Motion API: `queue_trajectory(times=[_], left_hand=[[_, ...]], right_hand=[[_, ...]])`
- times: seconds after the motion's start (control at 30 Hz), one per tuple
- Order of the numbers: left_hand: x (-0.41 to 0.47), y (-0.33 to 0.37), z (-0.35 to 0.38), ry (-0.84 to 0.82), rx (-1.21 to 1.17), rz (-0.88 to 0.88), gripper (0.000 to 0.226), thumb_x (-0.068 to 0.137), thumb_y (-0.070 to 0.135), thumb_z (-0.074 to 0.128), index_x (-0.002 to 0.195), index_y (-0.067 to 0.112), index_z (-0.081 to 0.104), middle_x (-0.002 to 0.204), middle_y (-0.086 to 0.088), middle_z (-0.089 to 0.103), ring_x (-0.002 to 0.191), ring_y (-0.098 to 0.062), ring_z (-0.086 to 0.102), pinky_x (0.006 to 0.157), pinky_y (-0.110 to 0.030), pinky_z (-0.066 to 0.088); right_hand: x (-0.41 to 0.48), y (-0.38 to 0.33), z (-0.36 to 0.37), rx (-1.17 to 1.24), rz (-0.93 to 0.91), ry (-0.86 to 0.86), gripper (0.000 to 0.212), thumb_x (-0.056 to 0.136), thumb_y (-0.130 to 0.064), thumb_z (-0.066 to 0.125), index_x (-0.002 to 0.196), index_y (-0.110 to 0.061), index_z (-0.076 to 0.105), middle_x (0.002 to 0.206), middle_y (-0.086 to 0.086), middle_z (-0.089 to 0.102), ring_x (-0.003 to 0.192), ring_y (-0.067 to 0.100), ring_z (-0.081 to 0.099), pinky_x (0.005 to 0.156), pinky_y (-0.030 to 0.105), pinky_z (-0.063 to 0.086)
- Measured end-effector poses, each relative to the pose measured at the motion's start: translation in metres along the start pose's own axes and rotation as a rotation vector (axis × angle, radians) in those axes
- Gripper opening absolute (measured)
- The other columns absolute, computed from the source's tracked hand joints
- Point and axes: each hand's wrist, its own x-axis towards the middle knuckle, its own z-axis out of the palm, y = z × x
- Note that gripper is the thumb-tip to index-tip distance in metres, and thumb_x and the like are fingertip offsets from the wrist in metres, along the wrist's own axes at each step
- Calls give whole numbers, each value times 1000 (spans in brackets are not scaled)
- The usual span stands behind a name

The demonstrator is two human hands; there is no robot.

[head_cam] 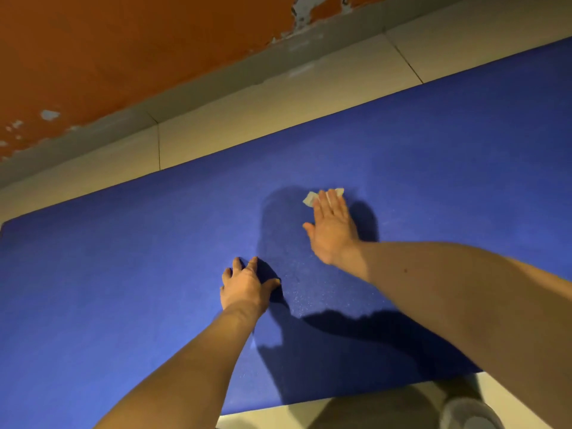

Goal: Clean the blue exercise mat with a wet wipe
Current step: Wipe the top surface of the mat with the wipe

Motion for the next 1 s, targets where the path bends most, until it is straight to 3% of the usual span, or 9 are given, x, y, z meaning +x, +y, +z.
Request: queue_trajectory(times=[0.1,0.27,0.33,0.43,0.53,0.67,0.8,0.9,1.0], left_hand=[[15,-4,-12,117,-16,-18,59,93,47,62,142,18,46,156,-2,27,136,-32,32,101,-50,45],[47,-10,-35,138,-81,-86,62,95,41,64,147,16,41,158,-4,25,142,-33,24,108,-53,40],[59,-7,-43,145,-113,-83,63,93,42,66,146,17,43,158,-4,25,143,-33,23,109,-53,39],[77,0,-52,112,-93,-78,76,90,50,67,153,23,34,162,-3,17,149,-33,13,116,-55,31],[93,8,-59,67,-61,-95,89,85,59,69,156,33,23,165,2,5,152,-31,-1,117,-64,21],[111,13,-60,-3,-22,-115,101,81,64,70,158,36,11,165,0,-4,150,-38,-5,116,-65,21],[116,6,-57,-42,23,-108,105,81,69,66,159,35,5,164,-4,-1,148,-44,2,114,-63,28],[119,7,-58,-47,45,-97,106,79,70,66,159,35,6,163,-6,1,147,-45,5,112,-64,31],[120,9,-60,-65,36,-103,107,79,68,68,158,34,5,162,-6,0,147,-45,4,110,-65,33]], right_hand=[[-18,-46,12,-18,-189,19,71,109,-42,23,158,3,-1,168,19,-5,153,38,-14,124,49,-11],[-2,-32,11,-29,-522,-25,68,108,-41,31,161,-7,7,169,10,1,156,27,-7,126,38,-9],[21,-6,0,12,-389,30,69,107,-42,36,161,-9,9,169,10,7,156,27,-2,126,37,-7],[47,26,-14,-132,-77,32,71,107,-51,18,161,-10,0,170,6,-3,155,32,-11,125,48,-8],[56,14,-14,9,82,54,74,106,-54,19,161,-8,1,169,9,-5,154,36,-14,124,51,-9],[43,-34,0,-8,-133,53,73,108,-47,21,159,0,-1,168,17,-7,153,38,-17,124,50,-10],[57,-20,-3,-117,-485,23,67,108,-47,22,162,-11,3,170,8,-3,155,30,-12,125,44,-10],[91,15,-18,-218,-301,59,68,106,-54,17,163,-20,1,170,1,-4,155,33,-12,125,49,-8],[111,16,-33,-106,-34,19,73,105,-58,15,162,-17,-2,170,3,-7,154,35,-15,125,50,-8]])
